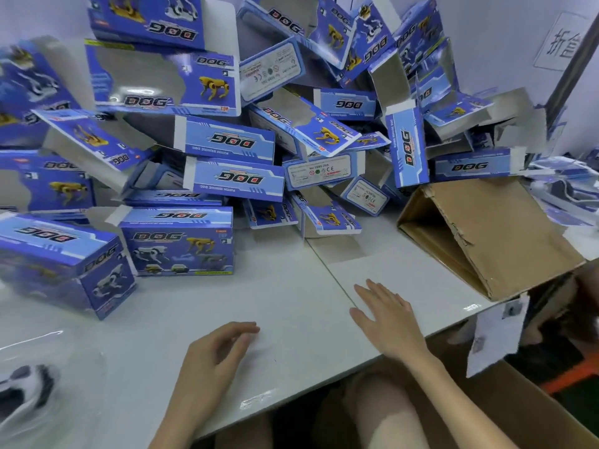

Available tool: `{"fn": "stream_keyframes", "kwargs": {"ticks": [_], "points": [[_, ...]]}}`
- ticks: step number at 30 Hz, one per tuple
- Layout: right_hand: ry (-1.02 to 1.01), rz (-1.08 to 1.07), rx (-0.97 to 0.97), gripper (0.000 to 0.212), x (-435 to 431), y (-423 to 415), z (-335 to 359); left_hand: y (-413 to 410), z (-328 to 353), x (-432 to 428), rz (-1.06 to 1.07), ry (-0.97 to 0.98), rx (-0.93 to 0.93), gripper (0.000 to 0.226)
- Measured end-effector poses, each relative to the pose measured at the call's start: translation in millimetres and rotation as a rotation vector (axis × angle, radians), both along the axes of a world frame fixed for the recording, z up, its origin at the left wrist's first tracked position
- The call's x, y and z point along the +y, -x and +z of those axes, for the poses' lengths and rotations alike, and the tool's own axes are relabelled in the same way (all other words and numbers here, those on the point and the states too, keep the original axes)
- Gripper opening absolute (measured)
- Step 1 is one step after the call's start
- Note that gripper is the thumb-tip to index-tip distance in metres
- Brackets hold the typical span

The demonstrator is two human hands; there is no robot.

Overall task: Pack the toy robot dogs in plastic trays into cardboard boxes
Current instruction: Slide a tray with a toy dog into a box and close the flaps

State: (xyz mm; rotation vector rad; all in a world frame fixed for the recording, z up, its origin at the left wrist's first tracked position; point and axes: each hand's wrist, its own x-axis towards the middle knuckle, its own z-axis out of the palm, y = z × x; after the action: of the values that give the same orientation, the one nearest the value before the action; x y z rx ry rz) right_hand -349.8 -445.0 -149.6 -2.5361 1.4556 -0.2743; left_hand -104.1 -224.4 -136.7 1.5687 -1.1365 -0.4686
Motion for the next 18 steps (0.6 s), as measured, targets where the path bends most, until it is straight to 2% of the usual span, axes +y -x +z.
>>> {"fn": "stream_keyframes", "kwargs": {"ticks": [14, 18], "points": [[-0.013, -0.006, -0.015, 0.056, 5.3, -0.1, 5.4, -0.3, -3.6, -4.7, 0.015, -0.021, -0.065, 0.026], [-0.080, -0.105, -0.093, 0.050, 14.7, -16.3, 27.6, 4.1, 1.9, -1.8, 0.002, -0.045, -0.082, 0.024]]}}
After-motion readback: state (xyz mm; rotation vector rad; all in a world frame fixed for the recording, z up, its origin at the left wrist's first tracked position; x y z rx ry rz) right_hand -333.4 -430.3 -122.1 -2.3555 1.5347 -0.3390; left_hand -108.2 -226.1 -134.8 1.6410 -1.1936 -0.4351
